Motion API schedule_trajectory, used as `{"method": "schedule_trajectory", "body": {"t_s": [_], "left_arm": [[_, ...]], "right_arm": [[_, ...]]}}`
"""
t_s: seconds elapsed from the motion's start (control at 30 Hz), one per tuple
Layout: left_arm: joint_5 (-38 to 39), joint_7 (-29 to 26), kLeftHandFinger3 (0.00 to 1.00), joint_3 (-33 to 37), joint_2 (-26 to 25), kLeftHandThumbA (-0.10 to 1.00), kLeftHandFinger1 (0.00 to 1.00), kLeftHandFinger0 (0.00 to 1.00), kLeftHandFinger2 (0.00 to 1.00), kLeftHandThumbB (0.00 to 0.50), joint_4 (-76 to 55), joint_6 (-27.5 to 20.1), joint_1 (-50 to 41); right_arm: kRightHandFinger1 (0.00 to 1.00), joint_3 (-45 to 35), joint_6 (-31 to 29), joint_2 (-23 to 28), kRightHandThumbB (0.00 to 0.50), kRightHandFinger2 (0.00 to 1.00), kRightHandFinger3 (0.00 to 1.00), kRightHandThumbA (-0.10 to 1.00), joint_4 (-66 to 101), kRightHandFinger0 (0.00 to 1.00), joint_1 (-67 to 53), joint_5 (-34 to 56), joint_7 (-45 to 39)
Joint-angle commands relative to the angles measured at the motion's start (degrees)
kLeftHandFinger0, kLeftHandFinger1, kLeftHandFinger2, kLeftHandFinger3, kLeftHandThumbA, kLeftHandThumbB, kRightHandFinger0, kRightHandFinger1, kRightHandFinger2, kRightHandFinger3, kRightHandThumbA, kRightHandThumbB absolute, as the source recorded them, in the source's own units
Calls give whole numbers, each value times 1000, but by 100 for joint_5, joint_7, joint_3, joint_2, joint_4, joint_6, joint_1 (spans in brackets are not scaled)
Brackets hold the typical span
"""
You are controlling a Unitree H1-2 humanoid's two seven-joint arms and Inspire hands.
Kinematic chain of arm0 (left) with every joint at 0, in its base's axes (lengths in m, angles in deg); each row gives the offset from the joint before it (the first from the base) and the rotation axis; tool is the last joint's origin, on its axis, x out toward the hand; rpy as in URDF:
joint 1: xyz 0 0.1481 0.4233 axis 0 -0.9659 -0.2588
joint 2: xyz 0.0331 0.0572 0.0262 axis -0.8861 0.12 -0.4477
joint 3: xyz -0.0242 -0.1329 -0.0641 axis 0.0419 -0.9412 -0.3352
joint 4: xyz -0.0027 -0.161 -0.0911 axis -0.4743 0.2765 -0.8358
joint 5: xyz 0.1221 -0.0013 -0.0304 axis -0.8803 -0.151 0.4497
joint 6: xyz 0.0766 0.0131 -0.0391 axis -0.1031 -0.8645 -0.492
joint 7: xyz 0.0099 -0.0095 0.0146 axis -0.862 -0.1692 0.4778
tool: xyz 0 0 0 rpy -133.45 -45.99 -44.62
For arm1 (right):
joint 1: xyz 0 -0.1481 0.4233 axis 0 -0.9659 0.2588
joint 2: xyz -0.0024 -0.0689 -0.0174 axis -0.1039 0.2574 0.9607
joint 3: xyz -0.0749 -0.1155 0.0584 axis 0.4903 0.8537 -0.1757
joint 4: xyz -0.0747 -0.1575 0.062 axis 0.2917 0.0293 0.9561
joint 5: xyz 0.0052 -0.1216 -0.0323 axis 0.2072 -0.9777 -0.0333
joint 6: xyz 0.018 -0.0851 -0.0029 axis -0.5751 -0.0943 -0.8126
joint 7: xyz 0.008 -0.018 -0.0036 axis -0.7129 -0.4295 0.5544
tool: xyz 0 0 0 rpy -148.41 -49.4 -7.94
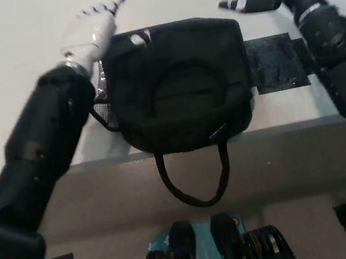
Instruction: A soft travel bag is kept infront of the robot in the middle of the desk and the robot uses both its hands to press it to reduce its size
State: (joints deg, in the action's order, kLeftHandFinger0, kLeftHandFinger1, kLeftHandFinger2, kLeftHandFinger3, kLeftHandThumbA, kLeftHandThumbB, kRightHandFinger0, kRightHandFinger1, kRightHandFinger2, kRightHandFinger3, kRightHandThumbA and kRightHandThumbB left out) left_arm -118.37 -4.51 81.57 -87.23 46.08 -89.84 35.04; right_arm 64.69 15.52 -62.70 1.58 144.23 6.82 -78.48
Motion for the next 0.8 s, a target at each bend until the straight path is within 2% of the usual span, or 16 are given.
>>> {"method": "schedule_trajectory", "body": {"t_s": [0.0,0.1,0.23,0.3,0.37,0.43,0.53,0.6,0.63,0.67,0.73,0.77], "left_arm": [[158,201,1000,-290,-404,1000,1000,1000,1000,239,-481,63,399],[372,294,1000,-605,-582,1000,1000,1000,1000,270,-831,93,359],[674,533,1000,-998,-765,1000,1000,1000,1000,271,-1332,76,282],[976,869,1000,-1297,-857,1000,1000,1000,1000,268,-2010,263,41],[1249,1005,1000,-1581,-878,1000,1000,1000,1000,281,-2731,381,-276],[1740,1262,1000,-1939,-859,1000,1000,1000,1000,290,-3925,616,-839],[2241,1513,1000,-2200,-832,1000,1000,1000,1000,283,-5153,861,-1462],[2552,1549,1000,-2340,-756,1000,1000,1000,1000,336,-6206,1047,-2095],[2617,1541,1000,-2360,-735,1000,1000,1000,1000,339,-6553,1056,-2334],[2755,1439,1000,-2371,-690,1000,1000,1000,1000,311,-7099,920,-2783],[2988,1307,1000,-2382,-544,1000,1000,1000,1000,290,-7486,794,-3144],[3373,1305,1000,-2345,-519,1000,1000,1000,1000,285,-7966,793,-3598]], "right_arm": [[1000,-410,444,166,175,1000,1000,1000,738,1000,190,660,-344],[1000,-619,564,268,199,1000,1000,1000,1244,1000,91,847,-490],[1000,-756,701,412,193,1000,1000,1000,2030,1000,-118,975,-603],[1000,-828,813,453,182,1000,1000,1000,2687,1000,-335,1188,-764],[1000,-914,1017,431,199,1000,1000,1000,3452,1000,-586,1404,-836],[1000,-1010,1240,402,230,1000,1000,1000,4416,1000,-966,1628,-868],[1000,-1055,1461,344,222,1000,1000,1000,5400,1000,-1442,1751,-811],[1000,-1125,1395,285,204,1000,1000,1000,6230,1000,-1983,1890,-753],[1000,-1152,1363,263,212,1000,1000,1000,6504,1000,-2194,1958,-733],[1000,-1179,1280,210,212,1000,1000,1000,7013,1000,-2593,2033,-682],[1000,-1191,1328,179,216,1000,1000,1000,7485,1000,-2919,2094,-638],[1000,-1182,1230,128,195,1000,1000,1000,7921,1000,-3273,2203,-611]]}}
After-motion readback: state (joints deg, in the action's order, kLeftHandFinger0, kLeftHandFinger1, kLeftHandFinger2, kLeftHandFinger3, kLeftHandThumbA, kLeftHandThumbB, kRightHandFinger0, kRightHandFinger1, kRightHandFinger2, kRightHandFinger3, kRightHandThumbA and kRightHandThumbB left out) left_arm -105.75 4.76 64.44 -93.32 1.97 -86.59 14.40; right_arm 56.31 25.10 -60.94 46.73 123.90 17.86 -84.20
